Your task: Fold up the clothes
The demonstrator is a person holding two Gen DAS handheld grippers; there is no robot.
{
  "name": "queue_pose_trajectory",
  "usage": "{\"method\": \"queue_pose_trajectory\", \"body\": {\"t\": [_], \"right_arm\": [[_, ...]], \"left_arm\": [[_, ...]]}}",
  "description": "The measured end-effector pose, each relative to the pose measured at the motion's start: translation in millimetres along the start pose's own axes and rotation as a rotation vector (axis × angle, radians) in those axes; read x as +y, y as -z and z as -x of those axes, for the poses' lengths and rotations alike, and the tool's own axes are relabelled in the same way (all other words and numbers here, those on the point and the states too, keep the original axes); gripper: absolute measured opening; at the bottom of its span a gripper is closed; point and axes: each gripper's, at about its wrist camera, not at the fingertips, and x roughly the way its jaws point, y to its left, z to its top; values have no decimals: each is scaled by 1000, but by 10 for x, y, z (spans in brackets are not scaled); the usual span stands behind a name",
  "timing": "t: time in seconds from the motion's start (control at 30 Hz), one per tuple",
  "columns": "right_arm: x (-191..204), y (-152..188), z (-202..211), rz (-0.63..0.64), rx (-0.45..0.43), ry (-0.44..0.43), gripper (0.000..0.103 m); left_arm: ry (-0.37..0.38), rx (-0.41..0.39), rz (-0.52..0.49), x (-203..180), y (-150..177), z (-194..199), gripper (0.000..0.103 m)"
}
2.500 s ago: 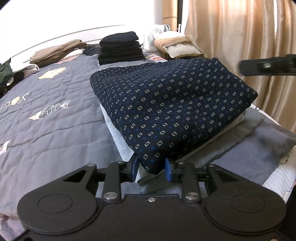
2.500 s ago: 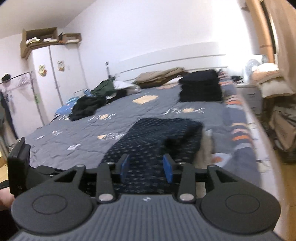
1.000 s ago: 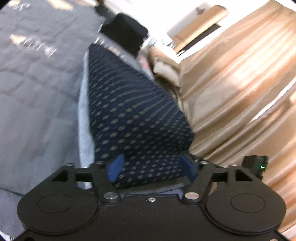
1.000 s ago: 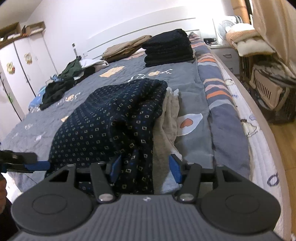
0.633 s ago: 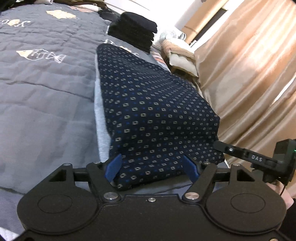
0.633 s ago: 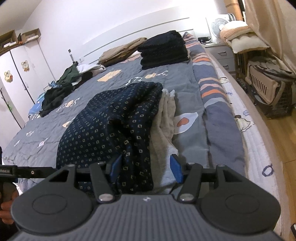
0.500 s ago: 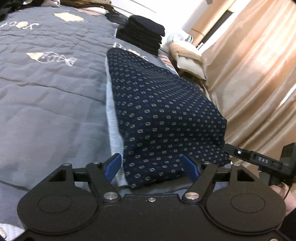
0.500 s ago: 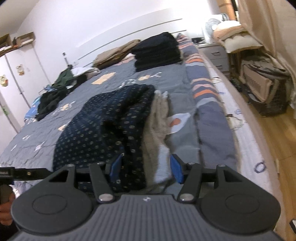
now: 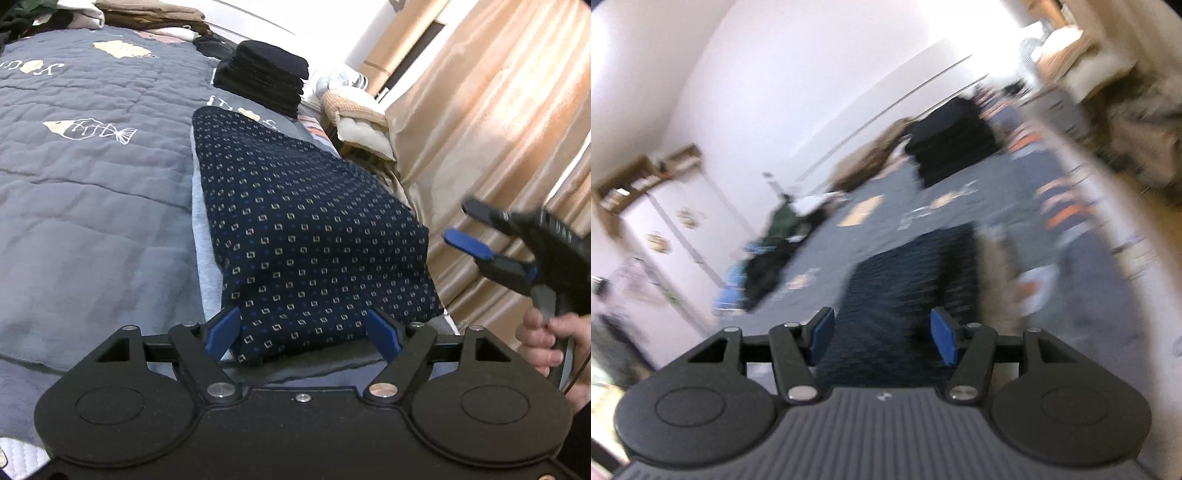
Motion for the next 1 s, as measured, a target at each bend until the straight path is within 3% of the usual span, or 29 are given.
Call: {"method": "queue_pose_trajectory", "body": {"t": [0.2, 0.3, 0.43, 1.0], "right_arm": [[-36, 7, -379, -71, 44, -132, 57], [-204, 24, -497, -93, 46, -93, 56], [-512, 82, -492, -192, 13, -121, 50], [-675, 180, -450, -193, 11, -126, 35]], "left_arm": [[1, 1, -3, 4, 3, -19, 75], [-6, 7, 2, 33, -2, -45, 76], [-17, 17, 5, 75, -16, -96, 76], [-6, 8, -3, 62, -19, -76, 76]]}}
